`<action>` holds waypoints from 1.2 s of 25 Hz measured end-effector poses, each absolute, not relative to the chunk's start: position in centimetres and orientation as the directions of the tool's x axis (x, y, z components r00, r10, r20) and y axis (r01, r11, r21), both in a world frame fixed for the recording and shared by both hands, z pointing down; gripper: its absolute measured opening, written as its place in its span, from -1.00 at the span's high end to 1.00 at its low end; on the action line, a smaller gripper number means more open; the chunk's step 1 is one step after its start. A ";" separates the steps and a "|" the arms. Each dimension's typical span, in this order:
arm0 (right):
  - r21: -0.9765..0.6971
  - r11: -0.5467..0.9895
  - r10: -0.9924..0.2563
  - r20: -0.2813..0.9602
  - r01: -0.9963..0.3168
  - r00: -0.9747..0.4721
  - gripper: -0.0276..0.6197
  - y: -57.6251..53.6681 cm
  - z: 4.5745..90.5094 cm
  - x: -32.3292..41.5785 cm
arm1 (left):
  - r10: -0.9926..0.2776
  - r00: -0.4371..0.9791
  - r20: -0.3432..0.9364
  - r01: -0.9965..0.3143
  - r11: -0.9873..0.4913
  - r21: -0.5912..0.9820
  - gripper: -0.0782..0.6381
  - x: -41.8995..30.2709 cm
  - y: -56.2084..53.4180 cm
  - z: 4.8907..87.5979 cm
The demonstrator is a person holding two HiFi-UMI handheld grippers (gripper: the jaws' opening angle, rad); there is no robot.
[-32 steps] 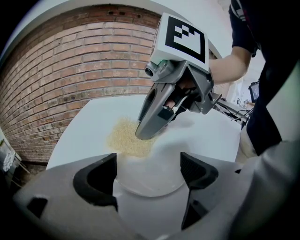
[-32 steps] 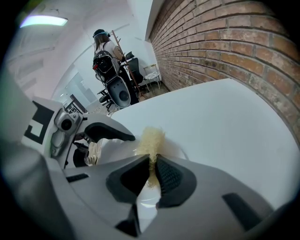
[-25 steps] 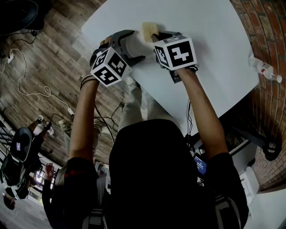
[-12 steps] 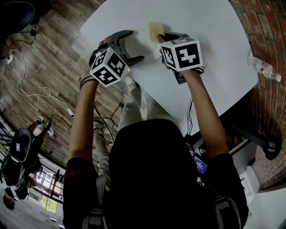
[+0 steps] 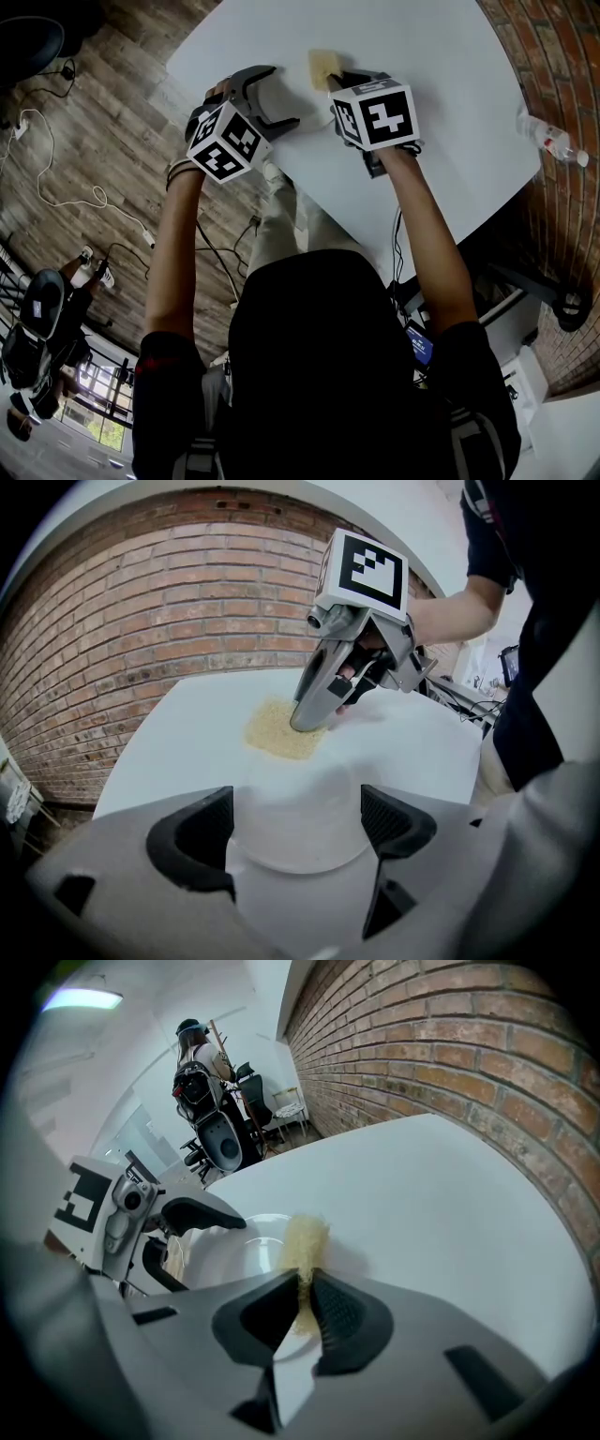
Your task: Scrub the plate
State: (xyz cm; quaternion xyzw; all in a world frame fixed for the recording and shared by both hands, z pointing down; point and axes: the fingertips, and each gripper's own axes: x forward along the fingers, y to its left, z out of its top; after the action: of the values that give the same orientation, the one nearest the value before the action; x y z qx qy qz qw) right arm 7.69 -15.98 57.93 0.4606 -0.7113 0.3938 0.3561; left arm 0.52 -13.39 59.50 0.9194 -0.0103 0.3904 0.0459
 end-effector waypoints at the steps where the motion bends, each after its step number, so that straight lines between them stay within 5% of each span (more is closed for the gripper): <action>1: -0.232 0.264 -0.372 0.871 -0.936 -0.320 0.79 -15.9 58.0 7.7 | 0.017 0.694 0.719 -0.055 -0.996 0.076 -0.34 0.5 -13.4 59.5; 30: -0.292 0.361 -0.298 0.864 -0.886 -0.406 0.79 -14.0 58.3 2.1 | 0.017 0.691 0.722 -0.054 -0.996 0.076 -0.34 0.5 -13.5 59.6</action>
State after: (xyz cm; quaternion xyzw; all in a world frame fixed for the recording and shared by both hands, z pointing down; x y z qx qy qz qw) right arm 2.08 -14.03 58.30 0.4012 -0.7379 0.3982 0.3687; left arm 0.49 -13.53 59.55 0.9185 -0.0102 0.3928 0.0455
